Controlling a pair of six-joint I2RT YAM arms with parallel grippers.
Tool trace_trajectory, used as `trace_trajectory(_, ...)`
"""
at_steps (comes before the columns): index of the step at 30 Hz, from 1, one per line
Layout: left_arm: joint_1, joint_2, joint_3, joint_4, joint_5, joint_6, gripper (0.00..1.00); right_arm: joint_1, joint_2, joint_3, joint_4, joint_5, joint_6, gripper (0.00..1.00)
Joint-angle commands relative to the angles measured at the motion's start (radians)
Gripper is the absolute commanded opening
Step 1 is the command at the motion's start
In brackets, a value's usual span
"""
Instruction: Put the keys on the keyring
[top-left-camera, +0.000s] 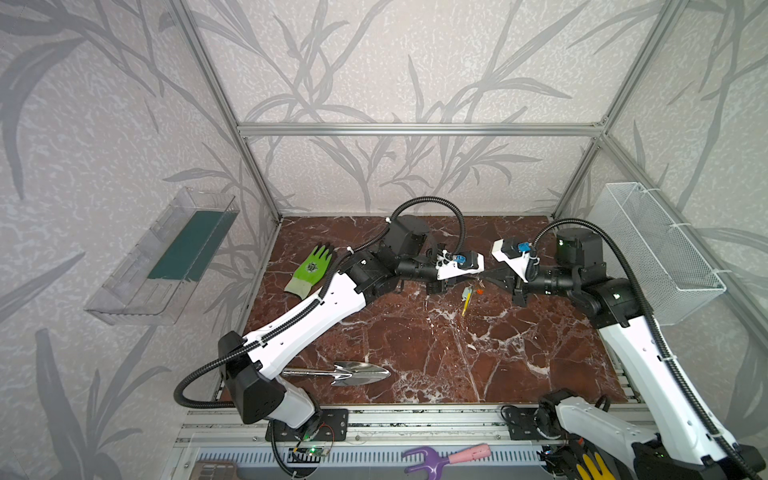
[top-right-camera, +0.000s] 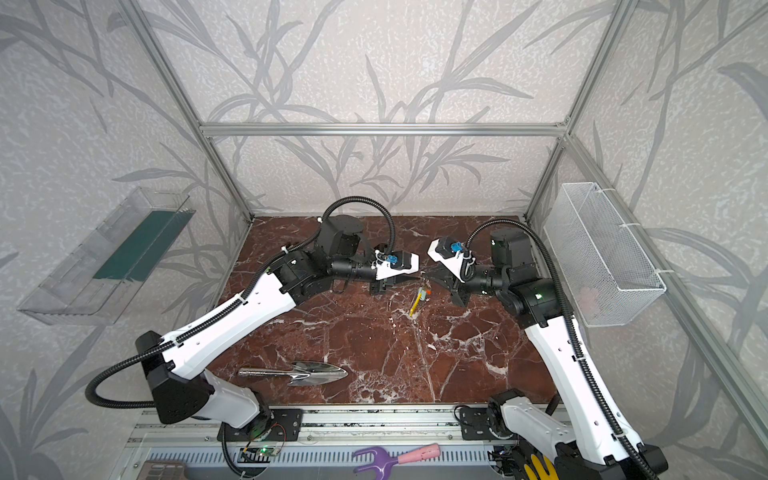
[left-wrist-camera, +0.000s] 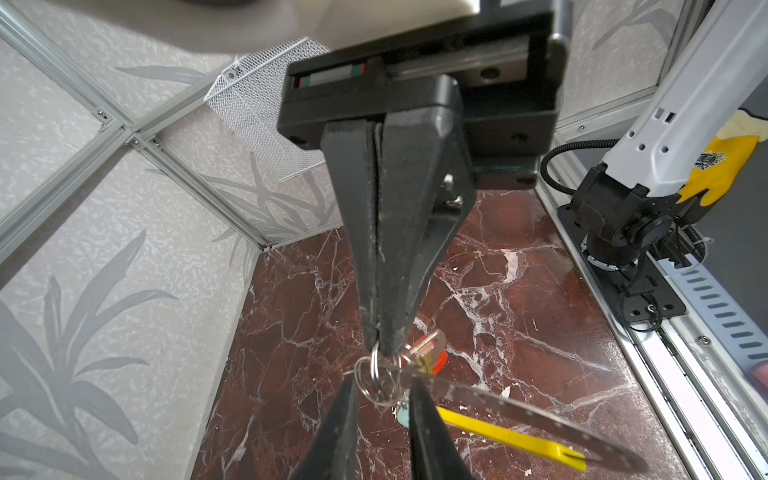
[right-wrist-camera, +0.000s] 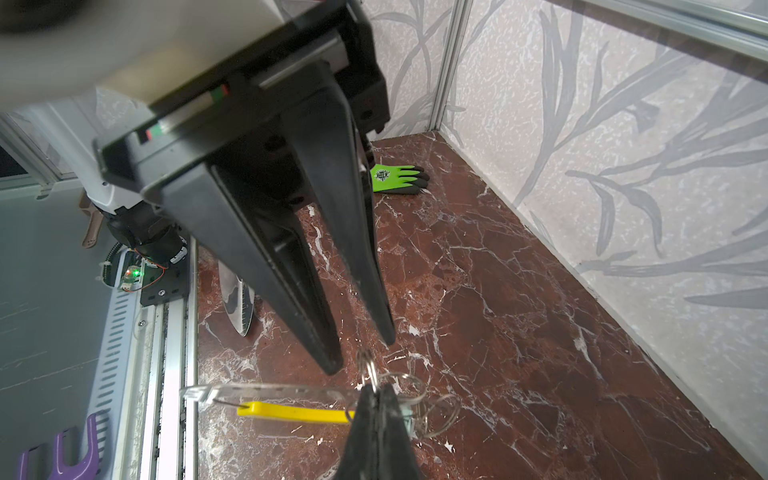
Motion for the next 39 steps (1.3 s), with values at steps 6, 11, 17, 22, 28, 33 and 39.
trace_trajectory(6, -0.003, 0.02, 0.036, 0.014, 0.016, 0.01, 0.2, 0.017, 0.007, 0.032, 0.013, 0.001, -0.001, 0.0)
trace_trajectory(11, -0.003, 0.03, 0.038, 0.011, 0.033, 0.007, 0.19, 0.025, 0.003, 0.03, 0.032, 0.007, 0.006, 0.0)
trace_trajectory(17, -0.003, 0.03, 0.024, 0.05, 0.067, -0.02, 0.01, 0.034, 0.0, 0.018, 0.054, 0.015, 0.007, 0.03)
trace_trajectory(22, 0.015, -0.004, -0.056, 0.186, 0.061, -0.108, 0.0, 0.024, -0.07, -0.072, 0.165, 0.147, 0.019, 0.3)
trace_trajectory(28, 0.042, -0.056, -0.151, 0.389, 0.069, -0.255, 0.0, -0.038, -0.162, -0.2, 0.354, 0.149, 0.126, 0.35)
trace_trajectory(33, 0.044, -0.076, -0.183, 0.464, 0.071, -0.315, 0.0, -0.038, -0.166, -0.232, 0.394, 0.089, 0.182, 0.37)
trace_trajectory(39, 0.046, -0.086, -0.209, 0.537, 0.087, -0.368, 0.0, -0.037, -0.147, -0.268, 0.491, 0.009, 0.26, 0.37)
